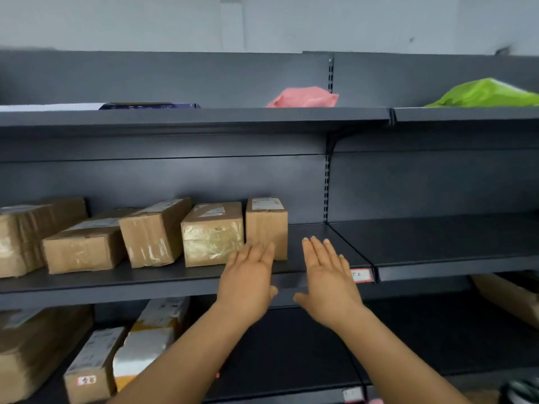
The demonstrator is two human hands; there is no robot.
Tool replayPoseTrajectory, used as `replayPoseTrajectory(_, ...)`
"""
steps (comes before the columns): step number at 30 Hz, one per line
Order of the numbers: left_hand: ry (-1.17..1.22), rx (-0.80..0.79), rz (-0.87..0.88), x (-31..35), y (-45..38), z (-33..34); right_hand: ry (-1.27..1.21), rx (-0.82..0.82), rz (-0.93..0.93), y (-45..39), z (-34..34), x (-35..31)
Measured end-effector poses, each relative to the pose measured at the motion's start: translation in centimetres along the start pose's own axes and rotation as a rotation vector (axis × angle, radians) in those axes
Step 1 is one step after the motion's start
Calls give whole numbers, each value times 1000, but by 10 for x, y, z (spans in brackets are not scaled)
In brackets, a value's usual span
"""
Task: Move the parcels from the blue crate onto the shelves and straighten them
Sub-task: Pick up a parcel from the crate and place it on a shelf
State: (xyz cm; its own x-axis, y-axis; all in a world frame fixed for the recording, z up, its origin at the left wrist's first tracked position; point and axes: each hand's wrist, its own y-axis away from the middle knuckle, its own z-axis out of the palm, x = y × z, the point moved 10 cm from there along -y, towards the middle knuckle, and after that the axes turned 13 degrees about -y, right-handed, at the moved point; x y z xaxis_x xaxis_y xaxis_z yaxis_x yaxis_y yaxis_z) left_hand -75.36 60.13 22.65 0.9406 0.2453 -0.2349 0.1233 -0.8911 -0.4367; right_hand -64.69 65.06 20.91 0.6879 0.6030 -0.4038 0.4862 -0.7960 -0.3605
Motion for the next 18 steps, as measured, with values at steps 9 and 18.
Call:
replayPoseTrajectory(9, 145, -33, 205, 83, 71, 1, 85, -4, 227, 113, -3, 36)
replayPoseTrajectory(18, 241, -98, 432, 152, 191, -13, 115, 3, 504, 275, -6, 54)
